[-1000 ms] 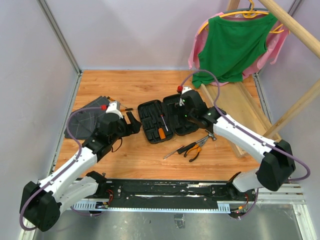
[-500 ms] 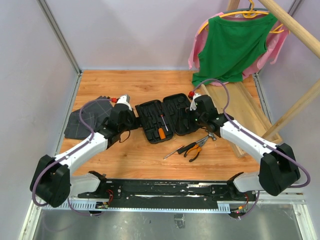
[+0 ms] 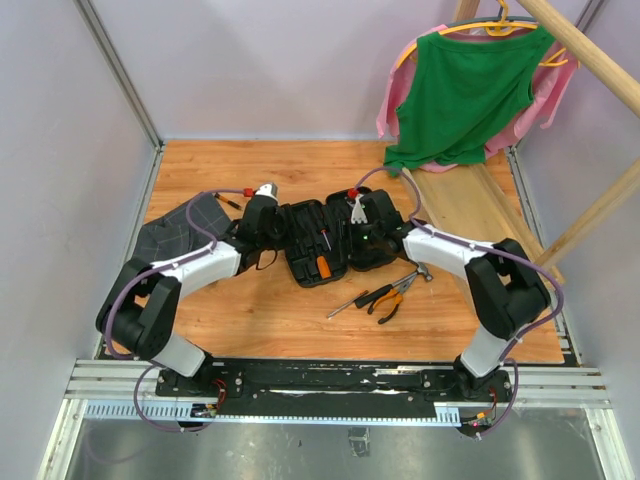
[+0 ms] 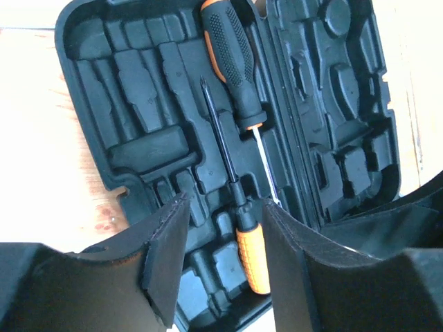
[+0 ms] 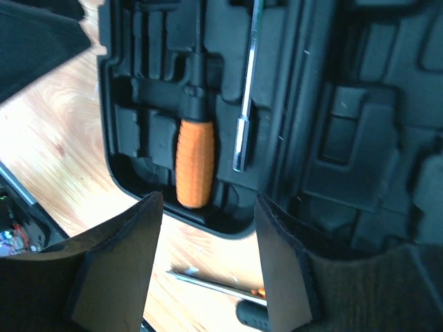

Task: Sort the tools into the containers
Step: Place the screwdriver in the storage box.

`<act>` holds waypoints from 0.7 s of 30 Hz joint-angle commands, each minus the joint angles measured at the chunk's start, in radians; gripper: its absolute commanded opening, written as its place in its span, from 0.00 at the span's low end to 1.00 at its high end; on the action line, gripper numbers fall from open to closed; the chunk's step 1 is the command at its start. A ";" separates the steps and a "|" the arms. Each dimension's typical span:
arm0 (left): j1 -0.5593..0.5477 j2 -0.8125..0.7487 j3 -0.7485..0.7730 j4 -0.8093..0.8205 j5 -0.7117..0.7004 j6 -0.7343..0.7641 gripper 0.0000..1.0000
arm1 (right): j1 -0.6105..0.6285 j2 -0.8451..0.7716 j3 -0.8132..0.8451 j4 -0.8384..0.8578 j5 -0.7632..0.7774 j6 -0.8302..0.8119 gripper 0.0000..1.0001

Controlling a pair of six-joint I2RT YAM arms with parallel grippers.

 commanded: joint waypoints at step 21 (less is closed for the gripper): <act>0.021 0.199 0.041 0.101 0.025 -0.001 0.41 | 0.056 0.254 0.211 0.075 -0.070 0.007 0.39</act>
